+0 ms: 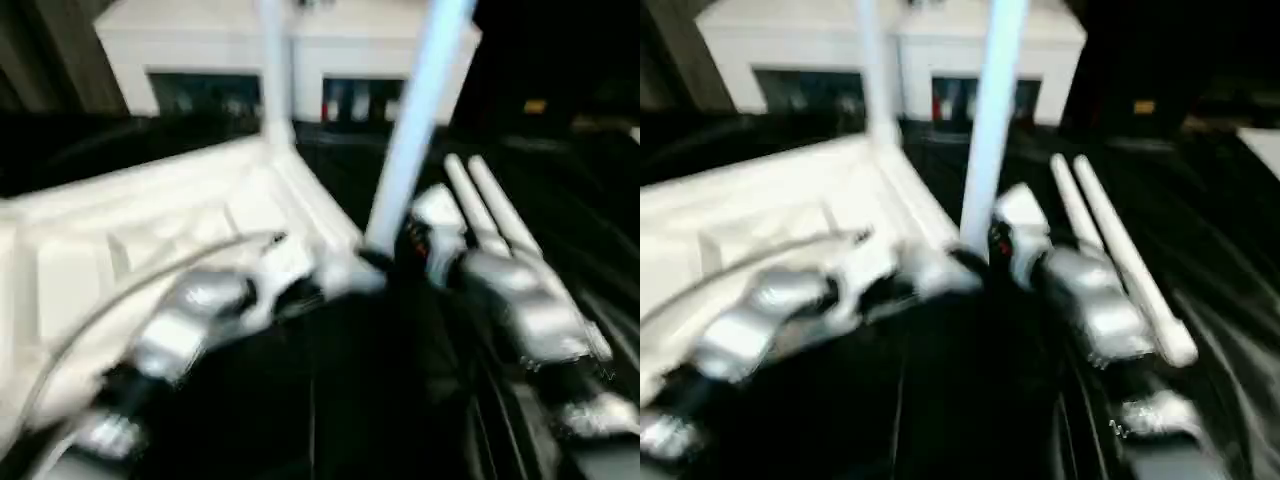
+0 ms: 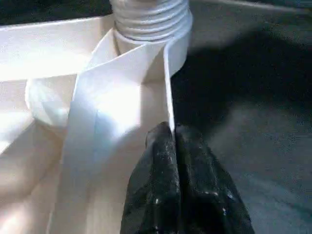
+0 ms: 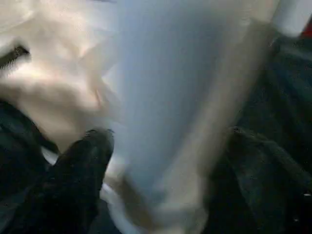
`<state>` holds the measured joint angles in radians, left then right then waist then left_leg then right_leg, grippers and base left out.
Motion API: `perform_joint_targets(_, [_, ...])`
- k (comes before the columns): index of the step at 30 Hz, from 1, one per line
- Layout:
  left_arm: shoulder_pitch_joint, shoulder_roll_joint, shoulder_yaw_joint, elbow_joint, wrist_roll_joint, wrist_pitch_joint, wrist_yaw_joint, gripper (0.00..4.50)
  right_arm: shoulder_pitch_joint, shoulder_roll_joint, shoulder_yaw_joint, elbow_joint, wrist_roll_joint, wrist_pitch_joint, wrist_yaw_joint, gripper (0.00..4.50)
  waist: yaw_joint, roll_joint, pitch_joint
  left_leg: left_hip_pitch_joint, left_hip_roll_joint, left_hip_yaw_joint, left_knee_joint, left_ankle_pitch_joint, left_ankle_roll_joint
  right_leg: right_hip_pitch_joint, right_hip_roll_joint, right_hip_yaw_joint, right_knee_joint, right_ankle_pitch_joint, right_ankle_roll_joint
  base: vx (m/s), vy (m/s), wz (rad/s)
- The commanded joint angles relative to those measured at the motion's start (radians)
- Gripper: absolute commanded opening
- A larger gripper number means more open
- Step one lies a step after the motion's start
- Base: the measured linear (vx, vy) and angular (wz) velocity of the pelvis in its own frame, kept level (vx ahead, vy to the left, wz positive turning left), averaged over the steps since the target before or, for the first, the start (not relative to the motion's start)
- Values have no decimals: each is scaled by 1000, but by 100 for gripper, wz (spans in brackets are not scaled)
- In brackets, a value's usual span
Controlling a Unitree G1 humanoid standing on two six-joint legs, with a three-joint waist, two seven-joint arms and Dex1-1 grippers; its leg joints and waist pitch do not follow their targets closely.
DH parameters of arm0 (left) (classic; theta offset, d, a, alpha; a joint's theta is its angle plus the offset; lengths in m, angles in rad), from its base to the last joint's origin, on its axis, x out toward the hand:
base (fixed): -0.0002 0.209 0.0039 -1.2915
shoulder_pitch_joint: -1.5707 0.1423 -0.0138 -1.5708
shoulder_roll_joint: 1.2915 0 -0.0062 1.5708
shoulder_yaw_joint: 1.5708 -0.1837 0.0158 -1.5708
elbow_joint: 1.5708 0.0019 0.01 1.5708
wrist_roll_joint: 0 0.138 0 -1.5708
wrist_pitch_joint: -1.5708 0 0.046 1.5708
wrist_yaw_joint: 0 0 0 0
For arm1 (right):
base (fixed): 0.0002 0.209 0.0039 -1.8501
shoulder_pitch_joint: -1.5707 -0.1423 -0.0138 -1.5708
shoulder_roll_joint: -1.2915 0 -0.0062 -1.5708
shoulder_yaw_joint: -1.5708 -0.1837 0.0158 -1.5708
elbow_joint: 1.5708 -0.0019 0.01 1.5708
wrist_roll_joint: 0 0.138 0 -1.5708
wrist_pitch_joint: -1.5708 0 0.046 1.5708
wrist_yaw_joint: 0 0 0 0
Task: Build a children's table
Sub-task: Rotate leg to tighten
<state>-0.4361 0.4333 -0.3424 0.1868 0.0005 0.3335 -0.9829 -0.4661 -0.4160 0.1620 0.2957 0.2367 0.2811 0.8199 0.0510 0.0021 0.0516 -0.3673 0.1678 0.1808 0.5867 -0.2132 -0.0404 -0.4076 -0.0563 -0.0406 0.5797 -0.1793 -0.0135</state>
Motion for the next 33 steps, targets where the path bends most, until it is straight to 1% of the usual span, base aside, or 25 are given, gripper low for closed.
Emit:
perform_joint_targets(1, [30, 35, -54, -33, -13, 30, -101, 0, 31, -44, 18, -88, 21, 33, 89, 446, 4, 9, -60, 22, 71, -16, -66, -75, 90, 56, -84, 45, -32, 35, -293, 0, 0, 0])
perform_joint_targets(2, [35, 45, -53, -45, -21, 40, -115, 0, 41, -57, 24, -101, 19, 35, 107, 446, 5, 9, -59, 23, 72, -15, -67, -79, 86, 54, -84, 46, -33, 24, -291, 0, 0, 0])
perform_joint_targets(3, [45, 61, -50, -68, -40, 51, -147, 0, 52, -70, 34, -111, 14, 39, 127, 446, 6, 9, -56, 24, 72, -14, -70, -108, 73, 52, -84, 46, -37, -14, -291, 0, 0, 0])
perform_joint_targets(5, [49, 69, -49, -79, -46, 61, -158, 0, 56, -71, 38, -109, 6, 35, 129, 446, 6, 9, -56, 24, 72, -13, -71, -128, 53, 52, -86, 46, -38, -53, -285, 0, 0, 0])
perform_joint_targets(6, [52, 75, -46, -81, -46, 59, -154, 0, 61, -75, 48, -113, -1, 32, 129, 446, 6, 12, -53, 24, 71, -11, -72, -146, 39, 50, -85, 46, -42, -86, -278, 0, 0, 0])
perform_joint_targets(7, [52, 76, -44, -78, -45, 55, -148, 0, 64, -76, 53, -114, -4, 29, 130, 446, 4, 8, -54, 24, 70, -10, -72, -160, 25, 51, -84, 47, -43, -109, -270, 0, 0, 0])
perform_joint_targets(8, [52, 76, -44, -78, -45, 55, -148, 0, 64, -76, 53, -114, -4, 29, 130, 446, 4, 7, -54, 25, 70, -10, -72, -163, 21, 51, -84, 47, -44, -116, -267, 0, 0, 0])
perform_joint_targets(9, [51, 79, -43, -66, -35, 37, -137, 0, 74, -85, 63, -123, 2, 32, 152, 446, 4, 3, -54, 25, 69, -9, -72, -169, 18, 52, -85, 48, -45, -129, -261, 0, 0, 0])
perform_joint_targets(10, [51, 79, -43, -64, -34, 36, -136, 0, 76, -87, 65, -125, 4, 34, 158, 446, 7, 5, -55, 25, 69, -10, -71, -163, 18, 53, -87, 49, -44, -130, -256, 0, 0, 0])
perform_joint_targets(12, [51, 84, -43, -59, -31, 32, -137, 0, 92, -108, 80, -142, 3, 39, 195, 446, 8, 6, -58, 25, 68, -9, -67, -142, 25, 54, -85, 49, -41, -102, -258, 0, 0, 0])
perform_joint_targets(13, [51, 86, -42, -63, -33, 38, -140, 0, 101, -117, 86, -144, -9, 37, 208, 446, 9, 4, -59, 22, 67, -9, -65, -120, 35, 57, -85, 49, -37, -72, -260, 0, 0, 0])
perform_joint_targets(16, [49, 87, -40, -66, -35, 43, -142, 0, 106, -123, 93, -139, -23, 31, 213, 446, 10, 3, -60, 20, 66, -9, -61, -98, 51, 56, -86, 49, -33, -49, -271, 0, 0, 0])
perform_joint_targets(17, [49, 87, -40, -68, -36, 44, -142, 0, 107, -123, 95, -136, -27, 28, 212, 446, 11, 5, -60, 20, 66, -9, -61, -102, 52, 55, -86, 48, -34, -54, -273, 0, 0, 0])
perform_joint_targets(21, [44, 86, -39, -64, -35, 41, -138, 0, 102, -101, 84, -114, -28, 25, 183, 446, 10, 5, -59, 22, 66, -10, -61, -131, 40, 55, -85, 48, -38, -108, -268, 0, 0, 0])
perform_joint_targets(23, [42, 87, -39, -60, -34, 36, -136, 0, 93, -86, 73, -106, -19, 32, 169, 446, 10, 7, -60, 22, 65, -10, -61, -132, 34, 55, -83, 47, -37, -108, -266, 0, 0, 0])
perform_joint_targets(25, [42, 87, -39, -59, -34, 35, -136, 0, 92, -84, 71, -106, -19, 33, 171, 446, 10, 6, -62, 22, 65, -10, -60, -119, 36, 56, -83, 47, -34, -84, -268, 0, 0, 0])
perform_joint_targets(26, [42, 87, -39, -59, -34, 35, -135, 0, 92, -82, 69, -105, -19, 33, 172, 431, 10, 6, -62, 21, 65, -10, -59, -113, 38, 56, -83, 47, -33, -76, -270, 0, 0, 0])
perform_joint_targets(27, [43, 88, -39, -58, -34, 35, -135, 0, 92, -82, 69, -104, -21, 33, 174, 431, 10, 6, -63, 21, 65, -10, -58, -104, 41, 57, -82, 46, -30, -60, -273, 0, 0, 0])
perform_joint_targets(29, [44, 87, -40, -58, -34, 36, -135, 0, 93, -81, 70, -101, -22, 31, 178, 409, 10, 6, -64, 21, 65, -10, -57, -94, 47, 57, -82, 46, -29, -40, -279, 0, 0, 0])
perform_joint_targets(33, [45, 87, -42, -60, -32, 39, -132, 0, 94, -76, 74, -92, -25, 25, 176, 374, 11, 5, -64, 21, 64, -9, -56, -100, 50, 58, -83, 46, -29, -52, -281, 0, 0, 0])
